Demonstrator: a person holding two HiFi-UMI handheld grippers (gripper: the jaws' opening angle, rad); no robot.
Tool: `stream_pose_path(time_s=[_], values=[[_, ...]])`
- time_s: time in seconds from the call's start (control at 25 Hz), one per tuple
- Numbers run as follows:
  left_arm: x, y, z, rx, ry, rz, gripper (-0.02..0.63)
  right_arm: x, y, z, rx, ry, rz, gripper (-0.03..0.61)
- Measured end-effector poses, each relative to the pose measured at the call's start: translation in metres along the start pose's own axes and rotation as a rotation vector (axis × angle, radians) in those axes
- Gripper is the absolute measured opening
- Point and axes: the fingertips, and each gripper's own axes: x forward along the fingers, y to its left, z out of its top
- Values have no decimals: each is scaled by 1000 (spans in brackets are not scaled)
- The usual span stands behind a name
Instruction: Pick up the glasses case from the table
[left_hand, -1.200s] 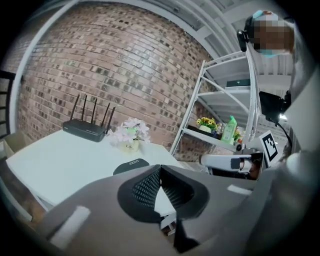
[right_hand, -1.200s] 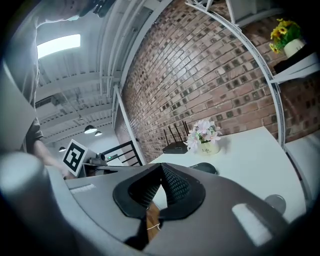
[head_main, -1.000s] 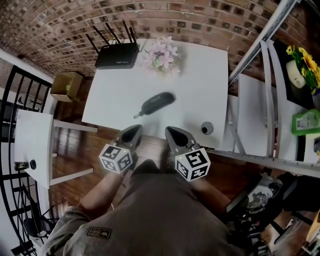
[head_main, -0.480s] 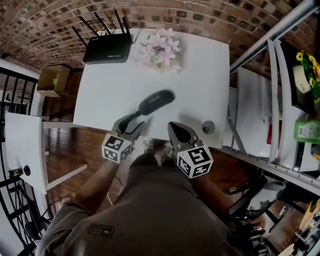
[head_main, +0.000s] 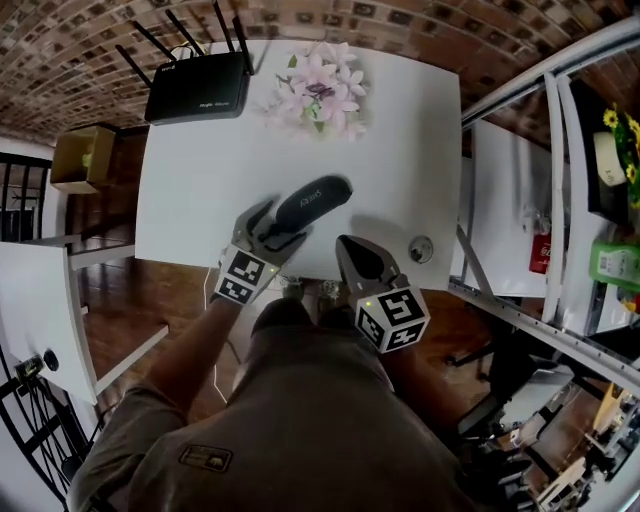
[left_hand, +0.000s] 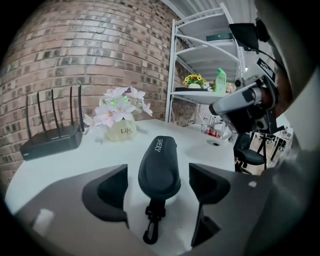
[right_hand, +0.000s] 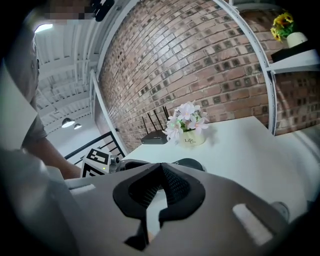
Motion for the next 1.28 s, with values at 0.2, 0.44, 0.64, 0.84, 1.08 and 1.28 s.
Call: stream_pose_path(time_s=[0.2,0.44,0.64,0.84,1.08,1.28], values=[[21,0,7,24,13,-47,371,3,-6,0,19,6,-41,12],[42,-7,3,74,96,-89,371,3,-11,1,36,-2,-75,12],[57,-12,-2,93,147,-118,369,0,-16,2,45,-8,-98,12],[66,-10,-8,120,154,-109,365,-2,-19,2,50,-11,-110,12],[62,-9,4,100,127,-107,359,-4,-21,1,48,-9,-112,12],[56,-7,14,73,96,-100,356,-3,-21,2,42,-12,-107,12]])
